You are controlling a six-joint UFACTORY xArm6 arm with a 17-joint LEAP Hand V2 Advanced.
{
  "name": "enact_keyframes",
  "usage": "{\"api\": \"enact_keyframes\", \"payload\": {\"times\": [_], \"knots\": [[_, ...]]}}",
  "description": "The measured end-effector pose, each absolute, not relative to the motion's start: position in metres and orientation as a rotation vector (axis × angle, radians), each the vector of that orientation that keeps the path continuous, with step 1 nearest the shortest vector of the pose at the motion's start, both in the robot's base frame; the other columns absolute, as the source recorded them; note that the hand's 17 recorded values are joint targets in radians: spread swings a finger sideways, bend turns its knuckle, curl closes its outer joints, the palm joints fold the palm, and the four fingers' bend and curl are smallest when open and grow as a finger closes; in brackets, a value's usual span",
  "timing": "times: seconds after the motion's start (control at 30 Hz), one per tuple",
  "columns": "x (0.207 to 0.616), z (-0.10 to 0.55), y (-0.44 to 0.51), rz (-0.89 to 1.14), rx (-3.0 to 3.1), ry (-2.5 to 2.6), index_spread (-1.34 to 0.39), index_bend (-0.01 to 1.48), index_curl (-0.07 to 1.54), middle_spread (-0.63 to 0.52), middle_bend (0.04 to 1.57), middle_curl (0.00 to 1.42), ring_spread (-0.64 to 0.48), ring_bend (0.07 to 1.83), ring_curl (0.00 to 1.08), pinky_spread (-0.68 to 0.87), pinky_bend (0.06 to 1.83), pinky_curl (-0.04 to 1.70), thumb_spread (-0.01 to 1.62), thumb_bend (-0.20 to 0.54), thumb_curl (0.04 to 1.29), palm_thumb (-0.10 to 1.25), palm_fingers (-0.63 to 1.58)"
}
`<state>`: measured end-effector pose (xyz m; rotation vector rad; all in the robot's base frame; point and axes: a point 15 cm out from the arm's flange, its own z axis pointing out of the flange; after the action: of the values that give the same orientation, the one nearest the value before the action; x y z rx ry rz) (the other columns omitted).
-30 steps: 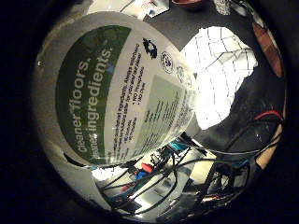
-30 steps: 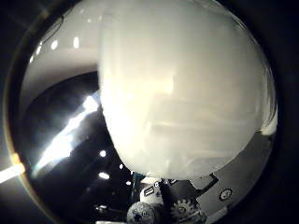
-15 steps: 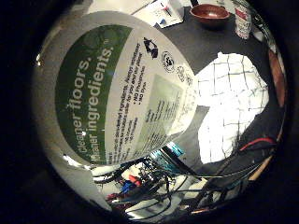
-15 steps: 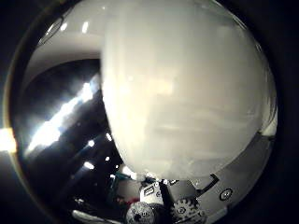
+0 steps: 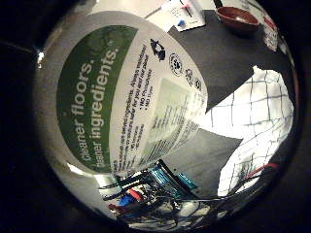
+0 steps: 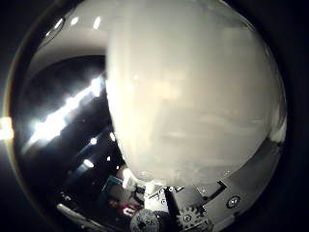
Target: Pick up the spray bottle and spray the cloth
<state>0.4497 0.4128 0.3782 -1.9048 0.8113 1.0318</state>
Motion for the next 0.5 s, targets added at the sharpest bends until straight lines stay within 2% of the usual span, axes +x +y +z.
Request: {"api": "enact_keyframes", "payload": {"times": [0.5], "knots": [[0.456,0.31,0.431,1.105,-1.914,0.854,-0.55,0.58,1.15,-0.26,1.06,1.04,-0.27,1.33,0.83,-0.38,1.05,1.25,1.15,-0.015,0.43,0.89,0.84]]}}
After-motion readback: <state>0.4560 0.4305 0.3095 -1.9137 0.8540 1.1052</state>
